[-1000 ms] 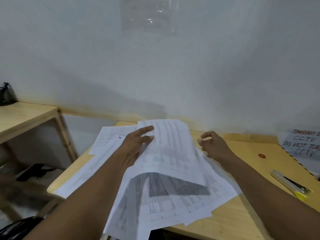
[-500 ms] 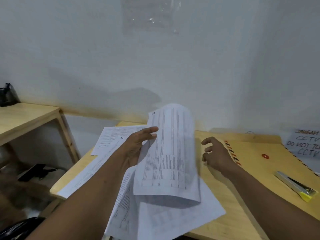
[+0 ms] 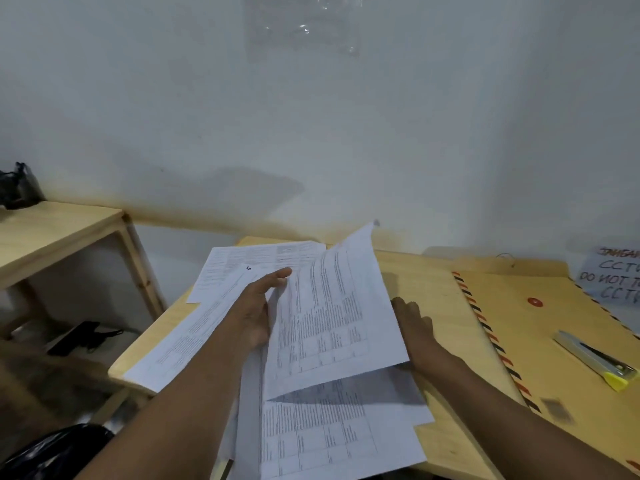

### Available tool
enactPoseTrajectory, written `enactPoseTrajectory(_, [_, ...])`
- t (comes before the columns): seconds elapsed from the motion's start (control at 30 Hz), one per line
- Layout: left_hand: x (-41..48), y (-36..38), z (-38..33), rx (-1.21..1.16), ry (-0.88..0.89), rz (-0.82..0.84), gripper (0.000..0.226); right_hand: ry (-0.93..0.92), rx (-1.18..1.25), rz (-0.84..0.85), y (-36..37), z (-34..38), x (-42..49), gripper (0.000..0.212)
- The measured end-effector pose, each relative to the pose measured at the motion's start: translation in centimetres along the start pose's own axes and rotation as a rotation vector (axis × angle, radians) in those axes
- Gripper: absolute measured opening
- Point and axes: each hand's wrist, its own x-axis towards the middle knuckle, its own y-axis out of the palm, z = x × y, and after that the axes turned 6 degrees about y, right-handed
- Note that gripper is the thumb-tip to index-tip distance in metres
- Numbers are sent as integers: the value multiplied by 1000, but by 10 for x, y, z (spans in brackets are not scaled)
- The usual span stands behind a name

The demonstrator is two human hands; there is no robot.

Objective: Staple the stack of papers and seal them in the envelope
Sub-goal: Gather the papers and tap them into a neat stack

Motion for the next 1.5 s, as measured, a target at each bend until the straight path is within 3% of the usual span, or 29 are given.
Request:
enactPoseTrajectory(0.07, [-1,3,-3,54,19,8,18,14,-43,-7,1,1,0,45])
enactPoseTrajectory(0.27, [5,-12,-17,446,164,-78,13,136,197,-59,-6,-21,13,66])
enactPoseTrajectory(0.47, [3,-24,-10,634,302,-89,18,307,93,-156,-10,-37,18,82])
enactPoseTrajectory(0.67, [5,-14,-2,700,346,-67,18,277,255,-192,-9,-32,24,70])
enactPoseTrajectory(0.97, [11,-9,6,757,368,-88,15,233,118,-235,-2,-32,15,68])
enactPoseTrajectory(1.17, [9,-10,11,830,413,-67,14,274,269,-215,-9,-31,24,54])
enactPoseTrajectory(1.3, [8,-9,12,862,414,-34,15,233,565,-241,-12,-28,26,37])
enactPoseTrajectory(1.5, [9,-1,7,740,411,32,14,244,1295,-80,-28,-18,31,44])
